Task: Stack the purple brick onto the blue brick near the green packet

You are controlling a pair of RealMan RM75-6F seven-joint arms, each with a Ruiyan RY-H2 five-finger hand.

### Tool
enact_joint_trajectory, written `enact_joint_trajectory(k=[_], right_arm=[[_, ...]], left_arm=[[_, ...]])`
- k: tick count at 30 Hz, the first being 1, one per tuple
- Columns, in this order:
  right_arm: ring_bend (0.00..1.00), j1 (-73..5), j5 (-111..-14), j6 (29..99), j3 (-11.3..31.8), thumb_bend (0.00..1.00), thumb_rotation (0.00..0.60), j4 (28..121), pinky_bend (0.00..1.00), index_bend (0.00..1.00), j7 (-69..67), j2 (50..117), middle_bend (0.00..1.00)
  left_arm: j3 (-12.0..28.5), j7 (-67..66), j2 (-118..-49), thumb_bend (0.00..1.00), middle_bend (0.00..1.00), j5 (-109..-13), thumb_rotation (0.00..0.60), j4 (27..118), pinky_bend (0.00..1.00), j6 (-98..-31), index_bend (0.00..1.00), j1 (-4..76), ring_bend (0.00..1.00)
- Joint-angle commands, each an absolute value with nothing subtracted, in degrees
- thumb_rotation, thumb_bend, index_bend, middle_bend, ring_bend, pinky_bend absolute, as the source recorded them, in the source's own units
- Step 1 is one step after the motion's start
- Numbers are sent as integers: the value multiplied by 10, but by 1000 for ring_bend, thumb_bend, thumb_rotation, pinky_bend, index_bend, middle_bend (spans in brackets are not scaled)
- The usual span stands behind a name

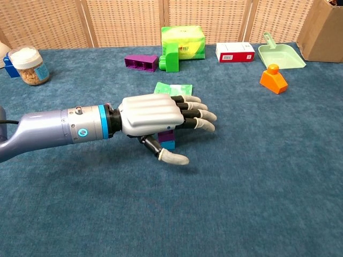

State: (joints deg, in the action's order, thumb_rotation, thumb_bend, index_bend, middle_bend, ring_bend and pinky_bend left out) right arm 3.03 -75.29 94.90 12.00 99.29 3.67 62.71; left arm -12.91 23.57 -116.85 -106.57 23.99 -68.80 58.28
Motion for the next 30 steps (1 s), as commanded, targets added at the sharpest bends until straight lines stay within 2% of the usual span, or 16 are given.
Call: enact_joint_trajectory(k=[1, 13, 21, 26, 30], right_arm=[[0, 30, -752, 949, 120, 68, 600, 993, 26, 431, 37, 627, 203], [0, 30, -752, 949, 120, 70, 600, 994, 26, 431, 40, 628, 202], [0, 30, -753, 950, 120, 68, 600, 997, 27, 431, 43, 626, 202], [0, 24, -754, 942, 122, 69, 600, 999, 27, 431, 52, 618, 202], [0, 13, -754, 928, 126, 69, 600, 998, 27, 431, 55, 611, 203]], left_arm=[[-130, 236, -1169, 248, 0, -1066, 0, 240, 0, -688, 113, 582, 0], [-132, 238, -1168, 247, 0, -1064, 0, 238, 0, -689, 113, 575, 0], [-102, 252, -1163, 247, 0, -1043, 0, 248, 0, -712, 113, 582, 0], [-80, 276, -1131, 248, 0, -1023, 0, 302, 0, -717, 113, 585, 0], [-60, 264, -1080, 248, 0, -1004, 0, 381, 0, -728, 113, 577, 0]])
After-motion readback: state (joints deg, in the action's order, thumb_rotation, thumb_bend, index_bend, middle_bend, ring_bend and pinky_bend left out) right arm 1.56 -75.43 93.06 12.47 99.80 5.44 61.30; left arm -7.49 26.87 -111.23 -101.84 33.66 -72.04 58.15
